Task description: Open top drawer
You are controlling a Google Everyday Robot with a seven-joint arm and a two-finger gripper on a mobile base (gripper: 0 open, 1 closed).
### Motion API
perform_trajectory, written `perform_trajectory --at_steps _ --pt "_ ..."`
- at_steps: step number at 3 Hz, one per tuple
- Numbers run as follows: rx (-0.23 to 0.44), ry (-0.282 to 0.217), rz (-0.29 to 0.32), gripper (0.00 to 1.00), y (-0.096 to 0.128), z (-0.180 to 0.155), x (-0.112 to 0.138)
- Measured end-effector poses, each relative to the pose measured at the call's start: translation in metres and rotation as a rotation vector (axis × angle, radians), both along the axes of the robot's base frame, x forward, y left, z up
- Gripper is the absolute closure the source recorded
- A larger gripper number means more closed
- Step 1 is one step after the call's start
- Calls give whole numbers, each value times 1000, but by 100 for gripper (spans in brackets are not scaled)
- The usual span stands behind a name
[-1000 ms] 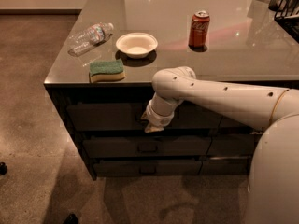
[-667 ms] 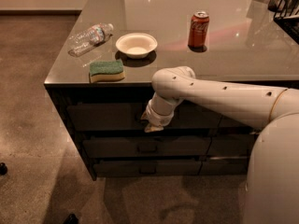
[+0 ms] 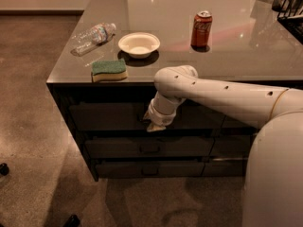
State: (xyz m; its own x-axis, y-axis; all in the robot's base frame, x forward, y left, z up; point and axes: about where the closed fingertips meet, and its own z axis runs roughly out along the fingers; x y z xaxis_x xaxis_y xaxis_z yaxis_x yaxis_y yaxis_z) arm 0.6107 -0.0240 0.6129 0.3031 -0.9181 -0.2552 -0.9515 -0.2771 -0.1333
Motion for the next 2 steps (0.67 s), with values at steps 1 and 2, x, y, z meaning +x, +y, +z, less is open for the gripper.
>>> perform_trajectory --at_steps 1,2 --pt "0 0 0 43 0 0 3" --pt "0 0 0 20 -1 0 7"
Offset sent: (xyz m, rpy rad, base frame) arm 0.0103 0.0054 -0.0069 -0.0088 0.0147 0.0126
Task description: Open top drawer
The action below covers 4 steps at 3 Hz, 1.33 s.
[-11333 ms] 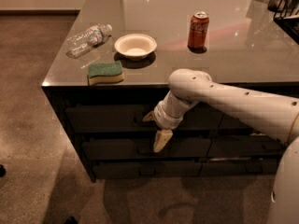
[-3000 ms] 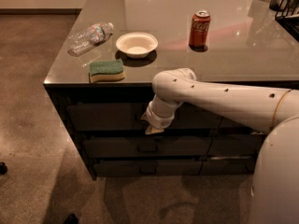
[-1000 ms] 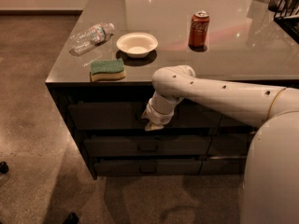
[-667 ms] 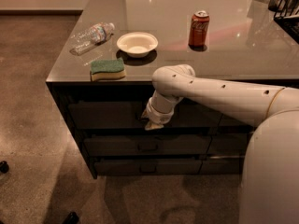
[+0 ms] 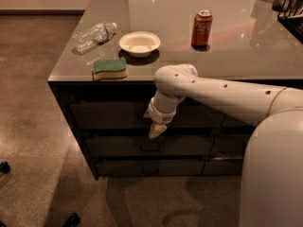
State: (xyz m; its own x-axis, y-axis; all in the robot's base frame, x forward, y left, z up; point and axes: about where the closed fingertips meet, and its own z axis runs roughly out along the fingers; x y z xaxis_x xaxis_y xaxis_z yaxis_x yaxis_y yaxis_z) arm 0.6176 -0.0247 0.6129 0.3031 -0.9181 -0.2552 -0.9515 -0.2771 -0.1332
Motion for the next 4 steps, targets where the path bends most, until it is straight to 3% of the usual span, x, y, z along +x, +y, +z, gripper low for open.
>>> perform_trajectory --at_steps 1,2,3,4 --pt "0 0 0 17 0 0 1" --pt "-36 9 0 40 10 -13 8" --pt "-47 9 -2 70 11 -15 10" --pt "-47 9 -2 71 11 -14 10"
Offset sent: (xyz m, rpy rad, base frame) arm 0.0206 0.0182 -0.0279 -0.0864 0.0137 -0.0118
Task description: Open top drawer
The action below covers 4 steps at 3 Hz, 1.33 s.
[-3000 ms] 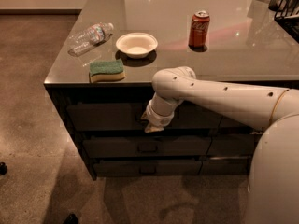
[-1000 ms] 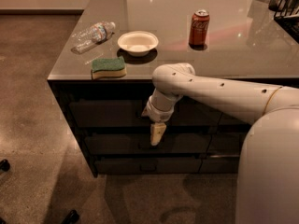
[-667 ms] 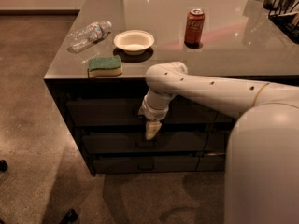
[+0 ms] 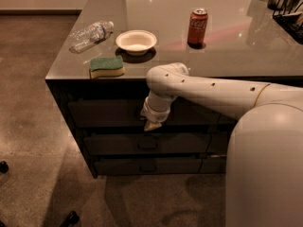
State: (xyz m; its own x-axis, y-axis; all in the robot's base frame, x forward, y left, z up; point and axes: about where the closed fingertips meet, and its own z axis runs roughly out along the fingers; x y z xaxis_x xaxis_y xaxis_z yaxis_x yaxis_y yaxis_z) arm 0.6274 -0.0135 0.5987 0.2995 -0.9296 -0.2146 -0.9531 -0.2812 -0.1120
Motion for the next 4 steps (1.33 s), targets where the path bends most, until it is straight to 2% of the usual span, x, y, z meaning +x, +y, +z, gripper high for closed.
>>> perform_trajectory --at_steps 1,2,4 --pt "0 0 0 82 0 0 0" --pt "0 0 0 97 0 0 0" --pt "0 0 0 100 0 0 2"
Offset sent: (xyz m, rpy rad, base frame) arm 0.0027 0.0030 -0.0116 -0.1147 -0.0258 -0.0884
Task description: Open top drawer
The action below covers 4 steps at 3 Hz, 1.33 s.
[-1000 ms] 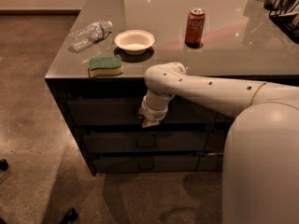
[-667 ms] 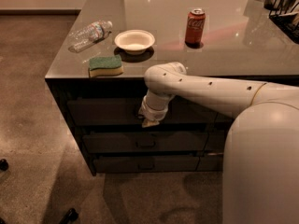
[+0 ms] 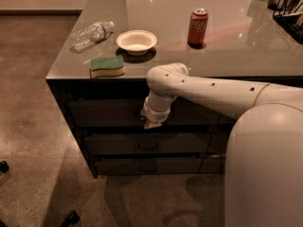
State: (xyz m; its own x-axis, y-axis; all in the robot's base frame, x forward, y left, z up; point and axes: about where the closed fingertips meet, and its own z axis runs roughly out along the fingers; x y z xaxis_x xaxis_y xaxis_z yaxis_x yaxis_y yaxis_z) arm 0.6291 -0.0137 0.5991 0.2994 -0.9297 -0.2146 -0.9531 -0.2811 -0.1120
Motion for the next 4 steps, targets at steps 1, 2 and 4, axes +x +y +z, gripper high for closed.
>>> perform_trajectory --at_steps 1,2,4 --pt "0 0 0 100 0 0 1" --pt "0 0 0 100 0 0 1" --pt "0 0 0 100 0 1 4"
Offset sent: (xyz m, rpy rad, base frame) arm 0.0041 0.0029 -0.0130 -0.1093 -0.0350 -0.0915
